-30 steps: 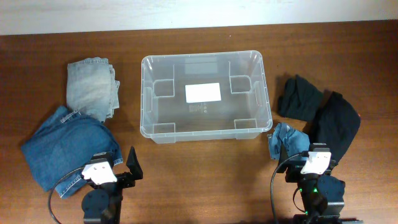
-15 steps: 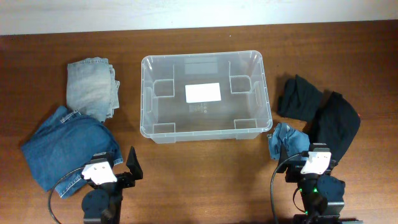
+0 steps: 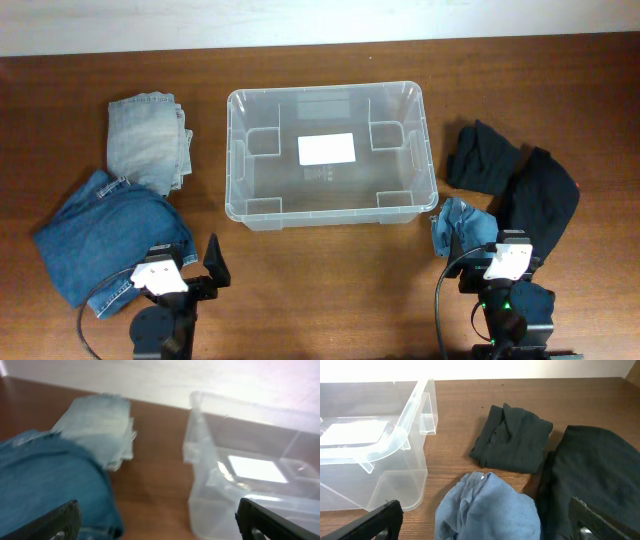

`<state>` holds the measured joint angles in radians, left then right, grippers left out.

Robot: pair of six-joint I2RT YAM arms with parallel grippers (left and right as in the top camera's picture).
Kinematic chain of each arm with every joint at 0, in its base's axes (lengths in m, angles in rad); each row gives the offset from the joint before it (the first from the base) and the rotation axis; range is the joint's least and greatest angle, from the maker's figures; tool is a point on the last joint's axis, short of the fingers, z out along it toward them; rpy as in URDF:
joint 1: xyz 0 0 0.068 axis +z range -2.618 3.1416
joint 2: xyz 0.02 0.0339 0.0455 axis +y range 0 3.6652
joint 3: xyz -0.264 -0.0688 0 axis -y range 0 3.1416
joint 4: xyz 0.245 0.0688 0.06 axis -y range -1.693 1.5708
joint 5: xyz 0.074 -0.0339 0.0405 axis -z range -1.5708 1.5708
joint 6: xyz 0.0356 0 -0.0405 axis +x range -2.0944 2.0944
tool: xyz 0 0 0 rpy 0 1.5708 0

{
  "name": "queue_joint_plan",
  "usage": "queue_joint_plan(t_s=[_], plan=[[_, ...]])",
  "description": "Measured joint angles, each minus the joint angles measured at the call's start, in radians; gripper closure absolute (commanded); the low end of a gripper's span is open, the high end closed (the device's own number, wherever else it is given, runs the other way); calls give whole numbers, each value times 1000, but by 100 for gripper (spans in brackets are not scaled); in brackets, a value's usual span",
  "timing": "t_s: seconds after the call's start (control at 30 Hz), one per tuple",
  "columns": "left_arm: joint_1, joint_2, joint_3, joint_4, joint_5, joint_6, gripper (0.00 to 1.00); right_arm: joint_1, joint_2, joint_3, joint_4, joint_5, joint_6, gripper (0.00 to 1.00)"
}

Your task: Pack container

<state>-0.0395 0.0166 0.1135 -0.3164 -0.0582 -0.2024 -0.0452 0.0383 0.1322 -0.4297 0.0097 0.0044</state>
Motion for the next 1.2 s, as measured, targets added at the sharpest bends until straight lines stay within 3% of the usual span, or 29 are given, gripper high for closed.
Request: queue_joint_plan(t_s=[0.2,0.33,0.47,0.6,0.73,0.83,0.97,1.1,1.2], plan=[[1,0,0,11,174,-13,1,0,0,0,0,0,0,1],[1,74,122,-113,154,-96,1,0,0,0,-1,0,0,2],[1,417,542,-328,88,-104,1,0,0,0,1,0,0,2],[3,774,941,-534,60,11,1,0,0,0,0,-2,0,2],[29,1034,1152,-630,42,118,1,0,0,0,0,-2,0,2],[187,1206,1219,-726,24,97,1,0,0,0,0,-3,0,2],[479,1365,1224,-795,121,88,1,0,0,0,0,-3,0,2],[766,1555,1225,-808,266,157,1,0,0,0,0,-3,0,2],[882,1685,1233,-772,360,201,10,0,0,0,1,-3,0,2]])
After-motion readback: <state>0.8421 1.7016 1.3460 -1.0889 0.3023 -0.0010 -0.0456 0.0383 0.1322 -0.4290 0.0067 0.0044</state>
